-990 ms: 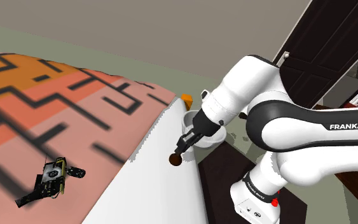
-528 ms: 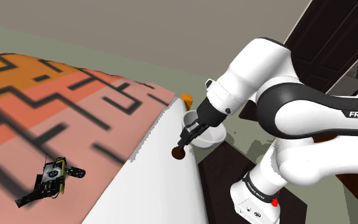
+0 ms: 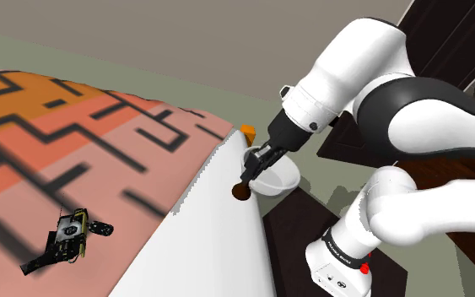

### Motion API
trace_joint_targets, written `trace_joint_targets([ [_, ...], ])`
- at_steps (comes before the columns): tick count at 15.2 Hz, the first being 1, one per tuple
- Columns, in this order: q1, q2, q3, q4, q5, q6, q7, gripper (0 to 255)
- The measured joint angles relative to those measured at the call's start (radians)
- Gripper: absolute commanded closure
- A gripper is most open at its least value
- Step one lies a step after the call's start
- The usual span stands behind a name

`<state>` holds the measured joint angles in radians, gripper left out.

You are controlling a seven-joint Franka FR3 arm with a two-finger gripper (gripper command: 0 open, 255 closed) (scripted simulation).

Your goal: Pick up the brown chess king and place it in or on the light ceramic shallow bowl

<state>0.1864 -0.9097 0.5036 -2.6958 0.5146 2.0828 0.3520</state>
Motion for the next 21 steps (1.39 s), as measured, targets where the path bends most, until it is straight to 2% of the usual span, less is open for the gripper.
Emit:
trace_joint_targets([
  [3,-0.006,-0.013,-0.023,0.012,-0.015,-0.029,-0.009,255],
  [9,-0.051,-0.095,-0.183,-0.039,-0.099,-0.099,-0.140,255],
  [17,-0.165,-0.100,-0.404,-0.046,-0.241,-0.145,-0.349,255],
  [21,-0.222,-0.049,-0.512,-0.011,-0.312,-0.151,-0.456,255],
])
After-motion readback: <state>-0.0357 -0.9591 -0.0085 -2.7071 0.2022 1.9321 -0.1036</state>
